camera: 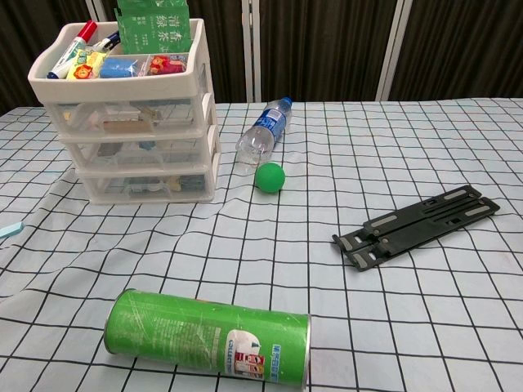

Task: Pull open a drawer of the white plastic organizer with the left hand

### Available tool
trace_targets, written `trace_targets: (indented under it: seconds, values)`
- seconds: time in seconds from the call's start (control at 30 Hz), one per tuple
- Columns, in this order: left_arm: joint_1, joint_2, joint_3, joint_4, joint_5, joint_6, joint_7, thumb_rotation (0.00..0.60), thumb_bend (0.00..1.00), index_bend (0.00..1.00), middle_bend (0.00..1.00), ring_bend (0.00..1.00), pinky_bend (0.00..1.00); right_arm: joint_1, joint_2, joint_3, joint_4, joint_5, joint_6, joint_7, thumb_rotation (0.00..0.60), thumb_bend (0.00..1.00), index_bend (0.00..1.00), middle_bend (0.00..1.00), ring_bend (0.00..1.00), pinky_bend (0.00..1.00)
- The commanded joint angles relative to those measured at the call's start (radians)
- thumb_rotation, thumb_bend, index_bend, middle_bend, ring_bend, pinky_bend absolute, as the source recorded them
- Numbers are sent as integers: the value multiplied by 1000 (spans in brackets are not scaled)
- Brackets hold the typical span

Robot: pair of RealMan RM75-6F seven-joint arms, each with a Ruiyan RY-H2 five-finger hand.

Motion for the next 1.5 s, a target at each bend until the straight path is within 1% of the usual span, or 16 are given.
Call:
trace_targets:
  seconds: [0.03,0.77,0.8,0.87,0.9,0.93,0.97,1.0,1.03,1.1,1.13,1.23,1.3,1.43,1.5]
  values:
    - [0,-1,0,0,0,-1,1,600,100,0,0,0,0,0,0,0,-1,-1,1,0,600,13,0,0,0,0]
    - [-5,-6,3,6,10,-3,-10,600,112,0,0,0,0,6,10,-1,-16,12,-24,9,600,13,0,0,0,0]
    - [-5,-6,3,6,10,-4,-9,600,125,0,0,0,0,6,10,-1,-16,11,-24,9,600,13,0,0,0,0]
    - [-5,-7,4,5,12,-3,-9,600,217,0,0,0,0,6,10,-2,-16,11,-24,9,600,13,0,0,0,0]
    - [-5,-7,4,5,15,0,-10,600,304,0,0,1,16,6,10,-3,-16,10,-24,9,600,13,0,0,0,0]
    - [-6,-8,4,5,20,3,-11,600,397,0,27,49,93,5,10,-4,-17,7,-22,9,600,13,0,0,0,0]
    - [-6,-11,3,6,26,9,-13,600,453,0,90,122,177,5,10,-4,-17,5,-20,9,600,13,0,0,0,0]
    - [-6,-16,1,6,37,22,-23,600,535,0,265,305,367,4,11,-5,-18,3,-18,10,600,13,0,0,0,0]
    - [-6,-22,-2,7,47,34,-36,600,576,4,412,448,489,4,11,-5,-19,2,-16,11,600,13,0,0,0,0]
    - [-8,-32,-2,9,67,50,-76,600,613,22,616,629,632,3,13,-5,-21,2,-14,14,600,13,0,0,0,0]
    - [-10,-34,7,3,77,43,-114,600,624,35,676,685,673,2,15,-5,-23,3,-13,18,600,13,0,0,0,0]
    - [-20,-41,14,4,97,35,-174,600,655,52,783,783,761,0,21,-3,-29,5,-10,28,600,13,0,0,0,0]
    - [-31,-50,14,8,108,27,-200,600,679,54,820,814,801,0,24,-3,-32,6,-10,32,600,13,0,0,0,0]
    - [-68,-45,21,-22,107,-45,-281,600,738,54,845,836,831,-2,32,-6,-42,1,-7,47,600,13,0,0,0,0]
    - [-95,-23,24,-62,91,-110,-336,600,778,55,857,846,844,-3,36,-8,-46,-3,-5,52,600,13,0,0,0,0]
